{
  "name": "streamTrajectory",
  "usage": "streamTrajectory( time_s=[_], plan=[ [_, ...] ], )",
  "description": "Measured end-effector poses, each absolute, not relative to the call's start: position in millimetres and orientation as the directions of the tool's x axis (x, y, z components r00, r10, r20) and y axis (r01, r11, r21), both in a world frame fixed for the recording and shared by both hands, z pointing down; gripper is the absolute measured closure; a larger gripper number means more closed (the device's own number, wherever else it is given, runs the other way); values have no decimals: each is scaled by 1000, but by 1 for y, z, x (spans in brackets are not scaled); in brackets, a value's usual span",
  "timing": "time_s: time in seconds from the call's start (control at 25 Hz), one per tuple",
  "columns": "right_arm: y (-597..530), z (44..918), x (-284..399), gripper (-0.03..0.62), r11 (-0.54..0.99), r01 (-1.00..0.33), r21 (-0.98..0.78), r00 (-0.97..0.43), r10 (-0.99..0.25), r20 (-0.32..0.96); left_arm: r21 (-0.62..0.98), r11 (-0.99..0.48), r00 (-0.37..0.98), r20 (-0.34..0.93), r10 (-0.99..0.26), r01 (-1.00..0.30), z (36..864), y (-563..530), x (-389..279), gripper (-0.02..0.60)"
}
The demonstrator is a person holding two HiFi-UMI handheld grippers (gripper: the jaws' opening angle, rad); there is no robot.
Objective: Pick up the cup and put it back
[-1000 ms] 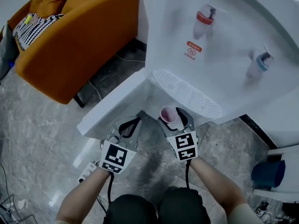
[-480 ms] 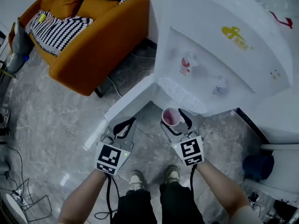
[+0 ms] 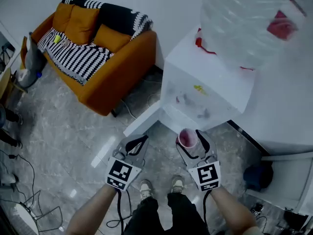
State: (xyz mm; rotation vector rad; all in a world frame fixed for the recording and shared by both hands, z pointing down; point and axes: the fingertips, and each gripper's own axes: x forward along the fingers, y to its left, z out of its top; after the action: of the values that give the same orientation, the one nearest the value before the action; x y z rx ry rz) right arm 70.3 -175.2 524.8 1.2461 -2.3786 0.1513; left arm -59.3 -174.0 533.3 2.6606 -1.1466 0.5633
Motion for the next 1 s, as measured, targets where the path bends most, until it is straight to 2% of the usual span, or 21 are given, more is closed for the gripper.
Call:
streamTrajectory(
  time_s=[0.2, 0.6, 0.76, 1.0],
  plan=[
    [-161, 408, 75, 261, 586, -795, 156, -495, -776, 392, -15, -731, 665, 405, -628, -682, 438, -167, -42, 580],
    [-143, 205, 93, 261, 569, -802, 183, -519, -815, 260, -105, -748, 704, 273, -656, -656, 231, -163, -21, 580],
    [-131, 153, 103, 261, 553, -811, 190, -511, -828, 231, -116, -730, 694, 243, -678, -673, 177, -157, -24, 580],
    [-117, 118, 121, 261, 535, -820, 202, -488, -839, 241, -123, -702, 672, 213, -709, -702, 130, -138, -22, 580]
  ],
)
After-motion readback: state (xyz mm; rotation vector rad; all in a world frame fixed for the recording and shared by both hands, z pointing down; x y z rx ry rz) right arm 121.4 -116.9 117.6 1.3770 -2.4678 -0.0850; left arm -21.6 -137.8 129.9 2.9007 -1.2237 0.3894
